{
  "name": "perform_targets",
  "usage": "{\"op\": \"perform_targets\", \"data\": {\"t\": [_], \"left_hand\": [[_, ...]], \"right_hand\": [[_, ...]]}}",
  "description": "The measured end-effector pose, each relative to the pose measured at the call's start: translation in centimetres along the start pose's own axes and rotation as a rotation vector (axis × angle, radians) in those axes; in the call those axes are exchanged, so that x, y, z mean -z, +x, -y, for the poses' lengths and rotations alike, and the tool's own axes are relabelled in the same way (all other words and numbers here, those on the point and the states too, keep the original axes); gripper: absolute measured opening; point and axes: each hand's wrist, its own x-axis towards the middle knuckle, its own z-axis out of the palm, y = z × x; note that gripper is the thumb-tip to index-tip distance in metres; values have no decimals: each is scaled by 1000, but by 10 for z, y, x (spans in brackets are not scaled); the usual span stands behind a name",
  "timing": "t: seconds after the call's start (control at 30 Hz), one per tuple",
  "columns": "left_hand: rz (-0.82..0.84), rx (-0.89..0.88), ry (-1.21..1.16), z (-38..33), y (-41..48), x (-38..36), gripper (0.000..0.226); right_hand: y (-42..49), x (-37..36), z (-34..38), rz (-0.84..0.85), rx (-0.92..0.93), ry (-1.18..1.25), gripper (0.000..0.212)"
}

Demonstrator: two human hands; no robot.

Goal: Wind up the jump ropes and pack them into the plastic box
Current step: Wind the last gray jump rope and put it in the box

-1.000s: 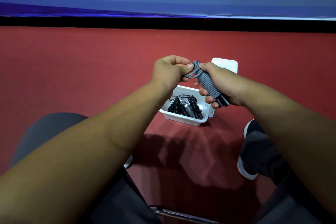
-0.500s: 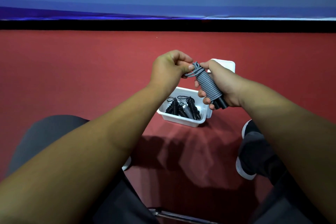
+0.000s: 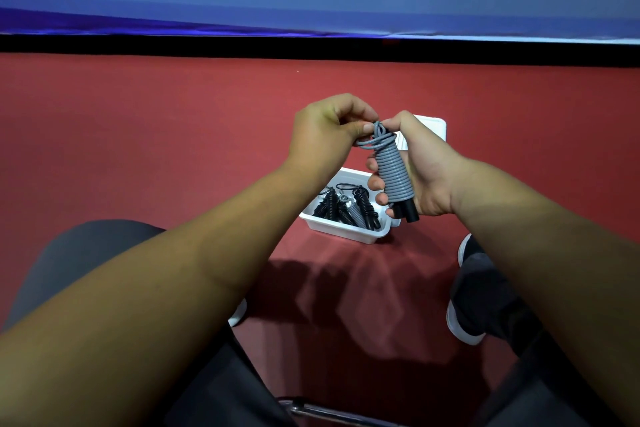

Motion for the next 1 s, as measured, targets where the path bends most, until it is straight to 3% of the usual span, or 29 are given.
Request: {"op": "perform_targets", "data": {"t": [0.23, 0.37, 0.67, 1.0], "left_hand": [[36, -32, 58, -5, 3, 0, 8], [63, -18, 71, -3, 7, 3, 14], [216, 65, 243, -7, 19, 19, 16], [323, 131, 108, 5, 14, 23, 6]], "right_hand": [[-1, 0, 0, -31, 73, 8, 53], [-1, -2, 1, -83, 128, -12, 53], [11, -4, -4, -226, 202, -226, 59], [9, -8, -13, -103, 202, -188, 65]]}}
